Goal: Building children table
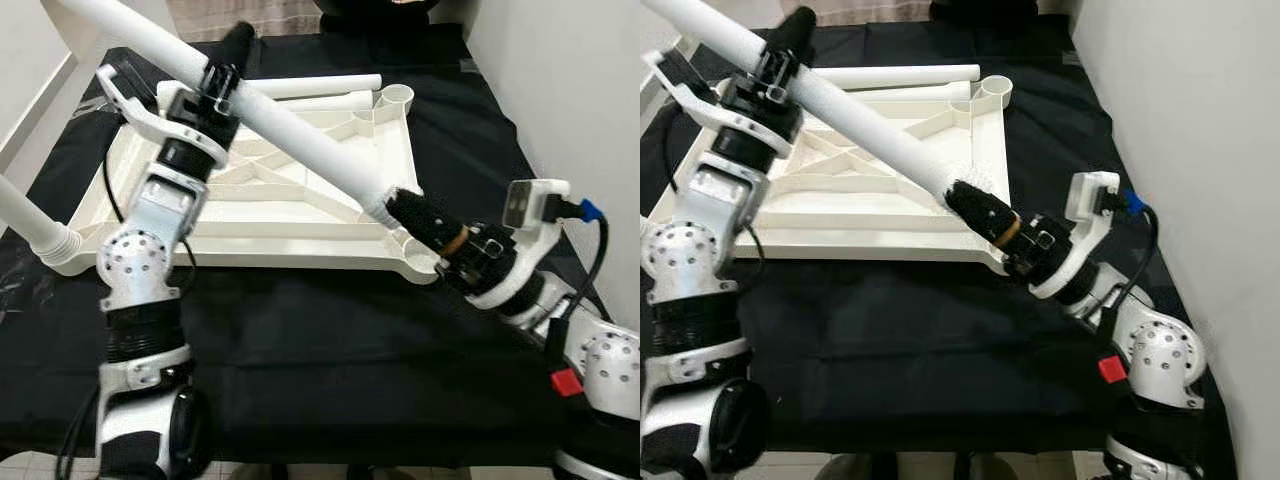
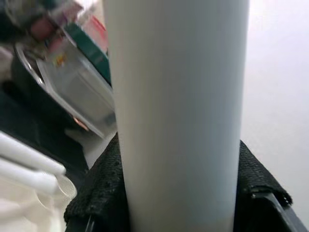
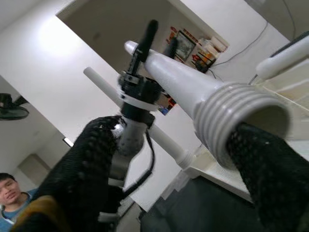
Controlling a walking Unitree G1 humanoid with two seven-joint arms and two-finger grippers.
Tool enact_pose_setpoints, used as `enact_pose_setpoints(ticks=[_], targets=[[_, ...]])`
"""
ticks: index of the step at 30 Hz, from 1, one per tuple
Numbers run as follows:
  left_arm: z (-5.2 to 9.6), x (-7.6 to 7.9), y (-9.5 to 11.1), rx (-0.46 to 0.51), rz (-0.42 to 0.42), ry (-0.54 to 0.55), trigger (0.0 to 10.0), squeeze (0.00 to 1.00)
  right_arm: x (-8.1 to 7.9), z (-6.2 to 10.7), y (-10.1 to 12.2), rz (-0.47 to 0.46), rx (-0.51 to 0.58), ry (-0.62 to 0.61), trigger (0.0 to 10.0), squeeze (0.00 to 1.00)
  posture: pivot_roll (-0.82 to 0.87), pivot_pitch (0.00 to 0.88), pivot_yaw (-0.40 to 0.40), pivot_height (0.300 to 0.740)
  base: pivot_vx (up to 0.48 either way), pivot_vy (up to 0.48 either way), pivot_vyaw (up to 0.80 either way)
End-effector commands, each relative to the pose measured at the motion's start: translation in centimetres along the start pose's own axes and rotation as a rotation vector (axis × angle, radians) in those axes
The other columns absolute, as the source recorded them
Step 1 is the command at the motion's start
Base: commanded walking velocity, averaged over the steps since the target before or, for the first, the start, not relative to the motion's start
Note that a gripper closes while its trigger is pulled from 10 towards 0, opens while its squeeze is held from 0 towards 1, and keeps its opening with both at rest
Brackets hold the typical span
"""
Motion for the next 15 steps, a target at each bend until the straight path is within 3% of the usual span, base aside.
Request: enact_pose_setpoints(ticks=[1, 4, 9, 15], targets=[[-0.1, 0.7, 1.0, 0.022, -0.047, -0.029, 0.0, 0.0, 0.2, 0.3, -0.5, 0.009, -0.016, -0.003, 10.0, 1.0, 0.0, 0.249, 0.007, 0.74, 0.0, 0.0, 0.0], [-0.2, 1.0, 1.6, 0.028, -0.079, -0.041, 0.0, 0.0, 0.7, 0.6, -0.7, 0.021, -0.03, -0.031, 10.0, 1.0, 0.0, 0.249, 0.007, 0.74, 0.0, 0.0, 0.0], [-0.6, 3.5, 4.2, 0.019, -0.251, -0.143, 0.0, 0.0, 2.0, 1.6, -0.1, 0.082, -0.04, -0.119, 10.0, 1.0, 0.0, 0.254, 0.006, 0.74, 0.0, 0.0, 0.0], [-0.5, 4.1, 4.3, -0.008, -0.303, -0.175, 0.0, 0.0, 2.4, 1.7, 0.5, 0.107, -0.027, -0.143, 10.0, 1.0, 0.0, 0.253, 0.007, 0.74, 0.0, 0.0, 0.0]])
Point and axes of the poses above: a point about 5 cm out from each wrist's last joint towards the gripper, its own z axis pointing back from the gripper into the wrist, its own y axis along the axis of the wrist's last joint, x = y × z, the point moved 3 cm from there along -z, pointing out of the wrist towards the gripper, and after that the axes turned 3 degrees about z, right-handed, at the moved point
